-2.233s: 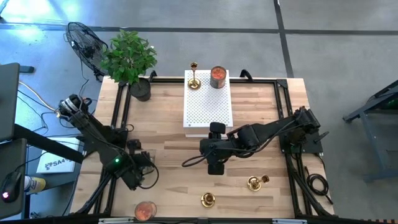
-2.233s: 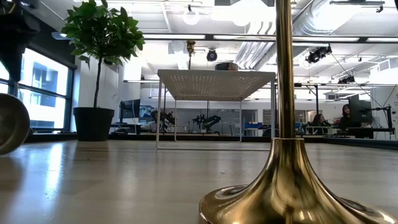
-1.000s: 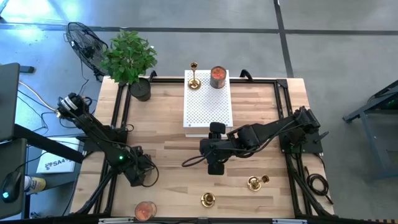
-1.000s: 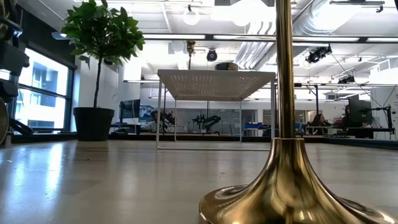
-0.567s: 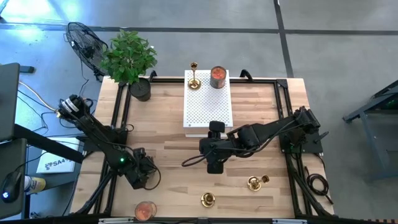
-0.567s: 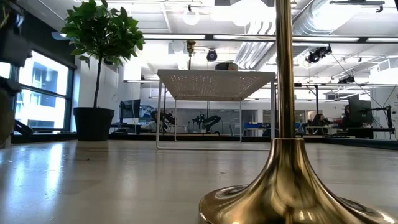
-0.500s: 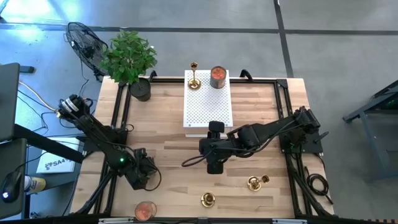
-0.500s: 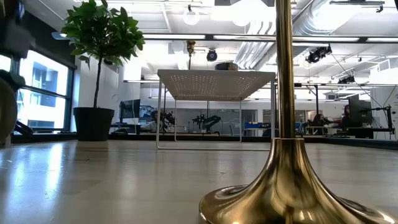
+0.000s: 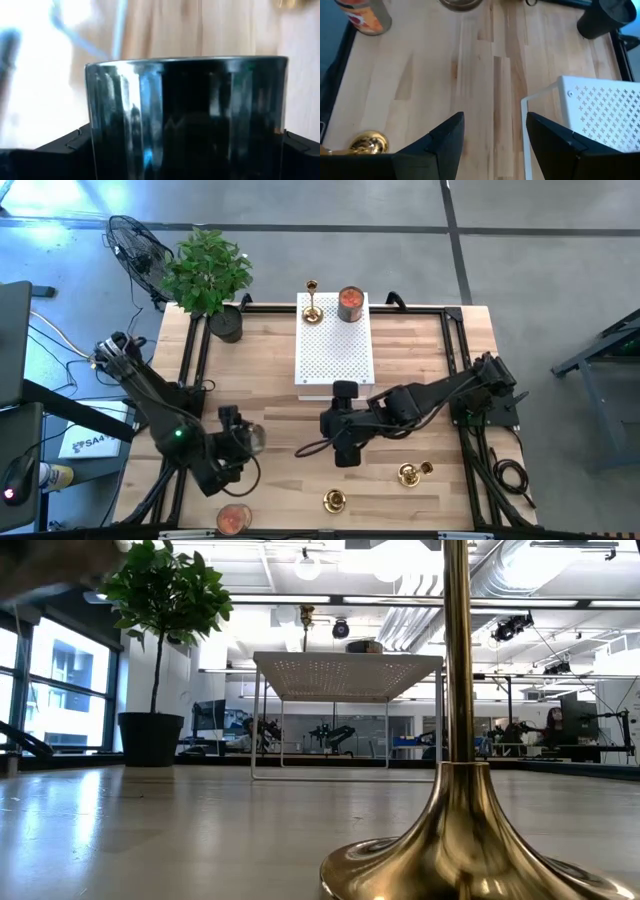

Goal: Pick & Place candle stick holders
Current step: Put the brown scented candle on the shelf

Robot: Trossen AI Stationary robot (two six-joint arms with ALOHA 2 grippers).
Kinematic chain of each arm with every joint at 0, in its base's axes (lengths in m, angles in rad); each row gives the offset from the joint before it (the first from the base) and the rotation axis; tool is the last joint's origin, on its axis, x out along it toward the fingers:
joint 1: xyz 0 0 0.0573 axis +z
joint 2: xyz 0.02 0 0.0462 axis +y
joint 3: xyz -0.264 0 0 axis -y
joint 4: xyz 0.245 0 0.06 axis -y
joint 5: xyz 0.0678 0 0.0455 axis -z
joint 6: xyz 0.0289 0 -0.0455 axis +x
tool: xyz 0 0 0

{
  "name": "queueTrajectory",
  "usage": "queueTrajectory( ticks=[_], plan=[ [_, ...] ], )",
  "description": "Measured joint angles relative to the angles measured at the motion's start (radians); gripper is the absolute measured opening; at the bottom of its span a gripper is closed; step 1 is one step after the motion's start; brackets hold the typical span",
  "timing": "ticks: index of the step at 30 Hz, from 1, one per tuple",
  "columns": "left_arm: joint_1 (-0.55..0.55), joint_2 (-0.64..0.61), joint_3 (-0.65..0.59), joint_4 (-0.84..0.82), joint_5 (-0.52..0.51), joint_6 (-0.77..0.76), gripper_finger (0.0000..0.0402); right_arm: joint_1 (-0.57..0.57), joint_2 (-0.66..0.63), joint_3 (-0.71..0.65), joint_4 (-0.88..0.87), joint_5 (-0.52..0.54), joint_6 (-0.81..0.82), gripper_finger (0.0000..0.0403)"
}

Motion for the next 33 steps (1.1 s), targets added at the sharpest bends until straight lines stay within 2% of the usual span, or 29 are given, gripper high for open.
queueTrajectory(
  ticks=[5,11,17,21,29,33],
  plan=[
    [-0.015,0.000,0.067,0.163,-0.207,0.261,0.0344,0.027,0.000,0.000,0.055,-0.001,-0.023,0.0208],
    [-0.013,-0.001,0.068,0.344,-0.350,0.470,0.0344,0.068,0.000,0.000,0.113,0.000,-0.142,0.0208],
    [-0.013,-0.002,0.068,0.513,-0.371,0.634,0.0344,0.109,0.000,0.000,0.211,-0.002,-0.257,0.0208],
    [-0.013,-0.002,0.068,0.667,-0.312,0.784,0.0344,0.131,0.000,0.000,0.264,0.000,-0.348,0.0208],
    [-0.013,-0.002,0.068,0.942,-0.024,1.074,0.0344,0.167,0.000,0.000,0.355,0.000,-0.470,0.0208],
    [-0.013,-0.002,0.068,1.036,0.028,1.161,0.0344,0.200,0.000,0.000,0.395,0.002,-0.538,0.0208]
  ],
)
